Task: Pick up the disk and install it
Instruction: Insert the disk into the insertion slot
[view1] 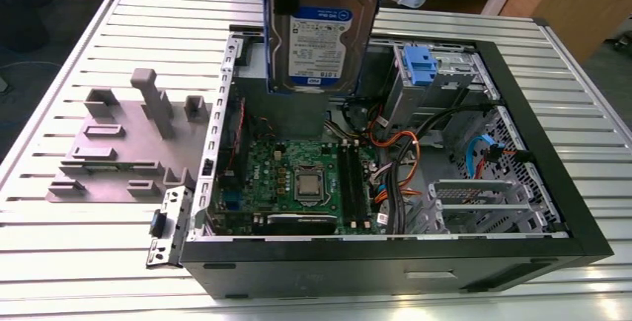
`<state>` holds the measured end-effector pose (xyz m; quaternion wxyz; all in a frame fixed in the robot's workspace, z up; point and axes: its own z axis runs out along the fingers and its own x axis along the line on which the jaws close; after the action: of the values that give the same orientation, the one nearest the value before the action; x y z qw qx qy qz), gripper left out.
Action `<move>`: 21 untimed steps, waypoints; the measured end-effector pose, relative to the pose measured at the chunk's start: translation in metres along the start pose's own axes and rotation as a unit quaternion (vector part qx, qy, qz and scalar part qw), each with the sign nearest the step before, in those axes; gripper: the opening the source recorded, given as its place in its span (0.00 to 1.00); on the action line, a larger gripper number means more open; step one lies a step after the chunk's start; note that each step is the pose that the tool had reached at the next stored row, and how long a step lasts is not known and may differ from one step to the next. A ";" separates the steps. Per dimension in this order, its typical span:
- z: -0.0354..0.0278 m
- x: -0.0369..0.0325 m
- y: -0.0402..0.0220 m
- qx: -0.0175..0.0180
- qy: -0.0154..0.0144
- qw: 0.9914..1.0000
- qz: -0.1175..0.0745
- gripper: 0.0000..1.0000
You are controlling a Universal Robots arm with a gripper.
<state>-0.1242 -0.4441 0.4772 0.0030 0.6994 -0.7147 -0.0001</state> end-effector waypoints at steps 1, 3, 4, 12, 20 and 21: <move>0.0002 0.0034 -0.0001 0.000 0.000 1.000 0.000 0.36; 0.0007 0.0087 -0.0003 0.000 0.000 1.000 0.000 0.36; 0.0009 0.0108 -0.0006 0.000 0.000 1.000 0.000 0.36; 0.0019 0.0162 -0.0163 0.000 0.000 1.000 0.000 0.36; 0.0028 0.0197 -0.0269 0.000 0.000 1.000 0.000 0.36; 0.0027 0.0199 -0.0270 0.000 0.000 1.000 0.000 0.36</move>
<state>-0.0976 -0.4645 0.4744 0.0031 0.6994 -0.7147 -0.0001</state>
